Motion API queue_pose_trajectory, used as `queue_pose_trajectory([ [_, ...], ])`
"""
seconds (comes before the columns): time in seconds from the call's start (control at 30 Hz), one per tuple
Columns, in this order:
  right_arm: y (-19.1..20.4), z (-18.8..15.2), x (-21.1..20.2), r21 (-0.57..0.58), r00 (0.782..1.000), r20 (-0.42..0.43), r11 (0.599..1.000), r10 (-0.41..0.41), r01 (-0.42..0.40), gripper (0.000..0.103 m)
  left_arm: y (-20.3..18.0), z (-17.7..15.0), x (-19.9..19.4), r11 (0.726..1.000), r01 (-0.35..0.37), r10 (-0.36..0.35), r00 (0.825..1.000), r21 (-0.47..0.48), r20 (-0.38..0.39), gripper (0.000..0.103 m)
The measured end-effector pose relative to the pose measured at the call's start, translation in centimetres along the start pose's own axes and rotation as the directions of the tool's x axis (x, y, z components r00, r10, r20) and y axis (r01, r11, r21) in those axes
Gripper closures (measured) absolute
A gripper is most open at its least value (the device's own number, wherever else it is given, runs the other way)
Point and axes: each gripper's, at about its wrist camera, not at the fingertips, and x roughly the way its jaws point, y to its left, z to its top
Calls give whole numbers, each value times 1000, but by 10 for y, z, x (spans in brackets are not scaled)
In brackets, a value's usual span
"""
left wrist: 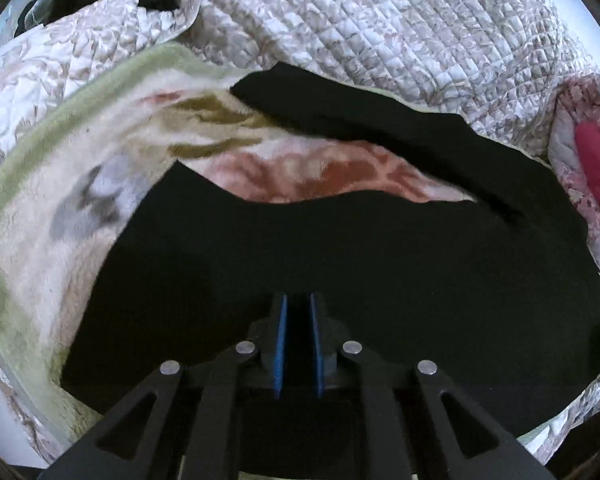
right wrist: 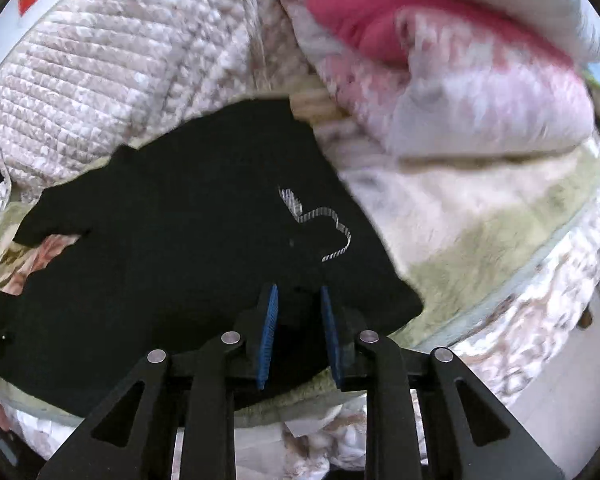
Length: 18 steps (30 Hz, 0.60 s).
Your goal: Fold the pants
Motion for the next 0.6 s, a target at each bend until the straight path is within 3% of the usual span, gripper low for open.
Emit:
queue_pose_trajectory([
  [0.1,9,14,-7,-42,998,57,999,26,-24,80,-1,11,-5,1000,-15,14,999,8,33,85],
  [0.2,16,30,13,-61,999,22,998,34,-32,79,10,32,7,999,-46,46,998,-14,43,84],
  [0.3,10,33,42,-52,999,-49,999,-7,5,79,31,43,26,987,-147,149,989,-56,21,84],
  [0.4,3,31,44,-30,1000,-29,1000,-1,0,67,46,41,29,988,-124,128,991,-96,34,84],
  [0.53,4,32,34,-8,1000,-2,1000,19,-19,67,37,40,24,985,-155,159,986,-81,43,84],
  [0.6,14,33,25,-37,998,26,998,58,-57,67,30,41,18,989,-126,130,990,-76,52,84],
])
